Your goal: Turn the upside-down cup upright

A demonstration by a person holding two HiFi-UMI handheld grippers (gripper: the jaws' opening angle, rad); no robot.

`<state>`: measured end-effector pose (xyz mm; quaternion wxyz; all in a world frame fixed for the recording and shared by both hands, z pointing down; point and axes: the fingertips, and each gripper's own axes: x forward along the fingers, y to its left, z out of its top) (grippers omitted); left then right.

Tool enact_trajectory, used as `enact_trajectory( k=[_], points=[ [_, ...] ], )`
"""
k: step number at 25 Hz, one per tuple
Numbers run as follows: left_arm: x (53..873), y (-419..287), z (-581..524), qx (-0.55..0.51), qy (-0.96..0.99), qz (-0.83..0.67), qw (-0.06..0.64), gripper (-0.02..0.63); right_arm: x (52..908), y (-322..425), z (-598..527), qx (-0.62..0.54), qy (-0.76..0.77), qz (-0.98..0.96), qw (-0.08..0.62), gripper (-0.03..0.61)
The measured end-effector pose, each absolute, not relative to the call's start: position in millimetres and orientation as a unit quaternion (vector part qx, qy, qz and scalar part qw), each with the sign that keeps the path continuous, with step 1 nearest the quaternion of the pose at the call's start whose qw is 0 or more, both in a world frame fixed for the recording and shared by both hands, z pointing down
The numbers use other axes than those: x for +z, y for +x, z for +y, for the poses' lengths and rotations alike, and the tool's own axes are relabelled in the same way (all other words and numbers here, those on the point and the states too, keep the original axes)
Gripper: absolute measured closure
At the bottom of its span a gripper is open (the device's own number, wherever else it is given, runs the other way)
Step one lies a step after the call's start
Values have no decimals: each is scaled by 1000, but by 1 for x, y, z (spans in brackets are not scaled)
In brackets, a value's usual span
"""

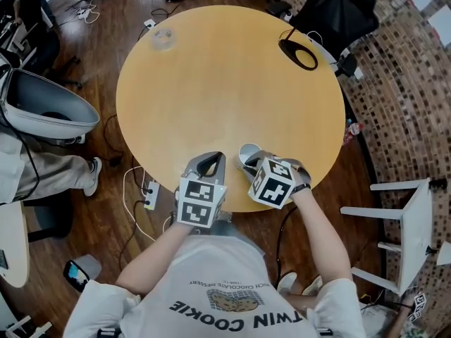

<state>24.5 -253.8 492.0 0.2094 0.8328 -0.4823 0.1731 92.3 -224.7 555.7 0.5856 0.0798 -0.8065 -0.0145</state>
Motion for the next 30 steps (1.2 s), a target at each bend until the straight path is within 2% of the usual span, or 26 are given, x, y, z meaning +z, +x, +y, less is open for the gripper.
enact_trajectory(
  k=[8, 16, 30],
  points=[
    [492, 17, -253, 173, 831, -484, 210, 607, 570, 92, -225, -57, 90, -793, 600, 552],
    [488, 15, -248, 173, 834, -482, 206, 607, 564, 93, -230, -54, 123, -799, 587, 509],
    [464, 4, -195, 152, 871, -427, 190, 607, 491, 66, -201, -4, 293, -823, 487, 508]
  ],
)
